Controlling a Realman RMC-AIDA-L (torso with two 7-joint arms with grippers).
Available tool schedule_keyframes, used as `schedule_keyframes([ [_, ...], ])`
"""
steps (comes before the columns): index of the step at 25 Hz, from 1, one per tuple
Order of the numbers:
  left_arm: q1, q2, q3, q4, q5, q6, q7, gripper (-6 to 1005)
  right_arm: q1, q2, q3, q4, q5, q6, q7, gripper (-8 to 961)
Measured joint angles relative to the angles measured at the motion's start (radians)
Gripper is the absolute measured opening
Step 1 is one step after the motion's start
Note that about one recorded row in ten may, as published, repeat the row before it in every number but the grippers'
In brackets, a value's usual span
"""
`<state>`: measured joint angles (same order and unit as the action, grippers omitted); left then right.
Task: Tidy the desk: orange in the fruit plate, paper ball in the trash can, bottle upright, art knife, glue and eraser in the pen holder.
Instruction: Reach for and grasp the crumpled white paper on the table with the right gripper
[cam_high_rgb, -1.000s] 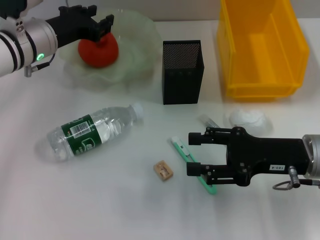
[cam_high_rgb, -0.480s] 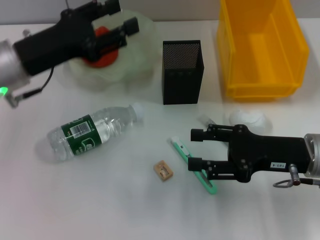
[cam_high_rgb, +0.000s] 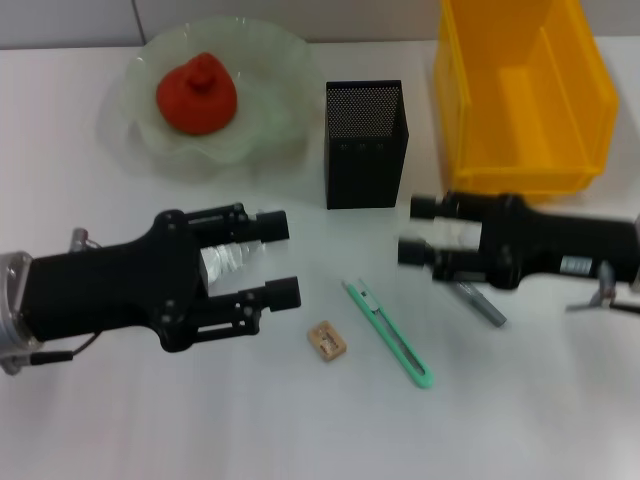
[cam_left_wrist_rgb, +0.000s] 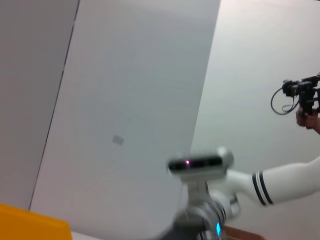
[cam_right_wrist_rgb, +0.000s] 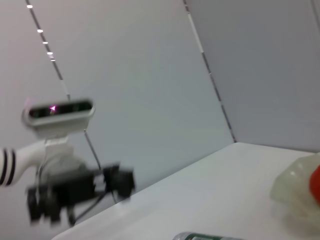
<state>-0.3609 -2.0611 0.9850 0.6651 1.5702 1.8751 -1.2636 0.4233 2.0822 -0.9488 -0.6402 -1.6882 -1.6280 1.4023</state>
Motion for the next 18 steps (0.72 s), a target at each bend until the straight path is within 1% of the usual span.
schedule_keyframes([
  [1,-0.004,0.000,-0.002,-0.041,0.011,-0.008,0.024,666,0.000,0.000,0.000,-0.047,-0.002,0.001,0.051,731],
  [4,-0.006,0.001,-0.003,-0.061,0.012,-0.015,0.037,663,0.006,-0.002,-0.004,-0.215,-0.036,0.007,0.261,731],
  [5,-0.006,0.001,-0.003,-0.061,0.012,-0.015,0.037,663,0.016,-0.007,-0.005,-0.267,-0.065,-0.003,0.316,731],
  [7,-0.006,0.001,-0.003,-0.061,0.012,-0.015,0.037,664,0.046,-0.019,-0.004,-0.378,-0.149,-0.041,0.448,731],
  [9,-0.006,0.001,-0.002,-0.066,0.013,-0.023,0.043,665,0.086,-0.031,-0.003,-0.510,-0.279,-0.084,0.611,732],
  [12,-0.008,-0.001,0.010,-0.072,0.014,-0.036,0.046,667,0.151,-0.038,-0.007,-0.662,-0.494,-0.124,0.838,732],
  [13,-0.008,-0.001,0.010,-0.072,0.014,-0.036,0.046,667,0.181,-0.040,-0.010,-0.694,-0.576,-0.149,0.899,732],
  [14,-0.009,-0.001,0.014,-0.076,0.014,-0.036,0.046,668,0.194,-0.040,-0.011,-0.704,-0.611,-0.161,0.921,732],
  [15,-0.010,-0.002,0.026,-0.079,0.014,-0.037,0.046,668,0.229,-0.040,-0.016,-0.717,-0.698,-0.195,0.959,732],
  [17,-0.010,-0.002,0.026,-0.079,0.014,-0.037,0.046,669,0.275,-0.032,-0.034,-0.714,-0.820,-0.228,0.990,732],
  [18,-0.012,-0.003,0.056,-0.080,0.014,-0.040,0.046,669,0.289,-0.022,-0.051,-0.707,-0.876,-0.234,0.996,732],
])
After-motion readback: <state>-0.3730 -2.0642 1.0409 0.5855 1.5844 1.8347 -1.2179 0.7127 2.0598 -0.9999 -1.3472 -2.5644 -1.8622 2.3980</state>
